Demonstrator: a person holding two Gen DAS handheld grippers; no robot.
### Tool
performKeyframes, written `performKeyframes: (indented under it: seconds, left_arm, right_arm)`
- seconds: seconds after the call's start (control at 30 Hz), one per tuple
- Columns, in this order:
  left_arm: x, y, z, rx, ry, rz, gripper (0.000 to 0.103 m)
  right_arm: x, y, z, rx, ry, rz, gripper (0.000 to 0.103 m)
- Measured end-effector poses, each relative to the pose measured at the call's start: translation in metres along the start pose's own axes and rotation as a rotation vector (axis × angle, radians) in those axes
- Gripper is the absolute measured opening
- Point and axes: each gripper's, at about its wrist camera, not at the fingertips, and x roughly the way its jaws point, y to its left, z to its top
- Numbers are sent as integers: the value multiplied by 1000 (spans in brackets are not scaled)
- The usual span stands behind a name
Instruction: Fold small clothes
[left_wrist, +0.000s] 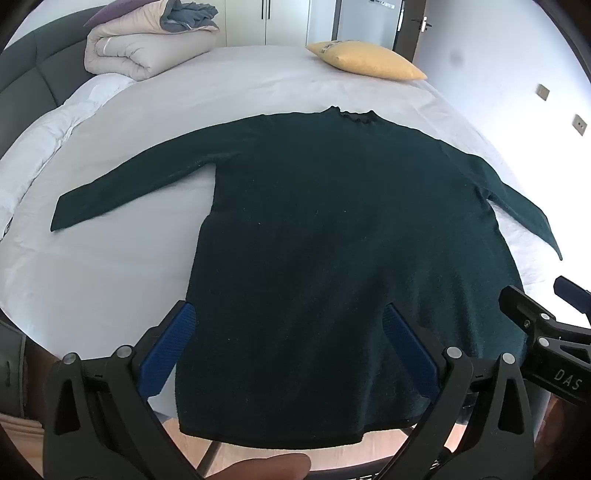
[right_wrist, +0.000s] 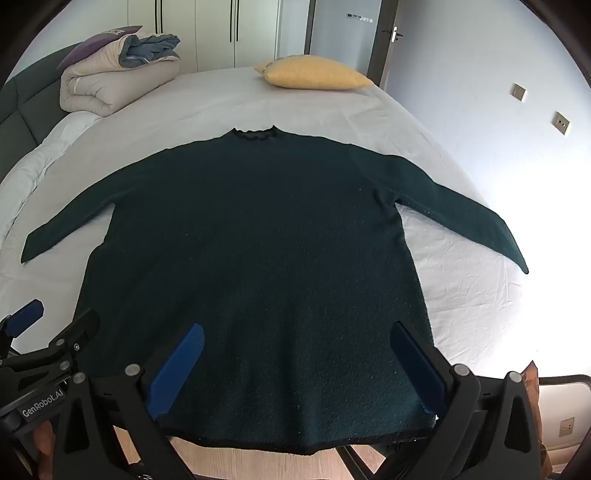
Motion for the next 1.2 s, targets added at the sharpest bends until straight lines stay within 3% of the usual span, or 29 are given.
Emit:
performKeyframes:
  seconds: [1.2]
  left_arm:
    - [5,-1,-8,8,3,8,103]
  right_arm:
    - [5,3,-5,-3,7,-2,103]
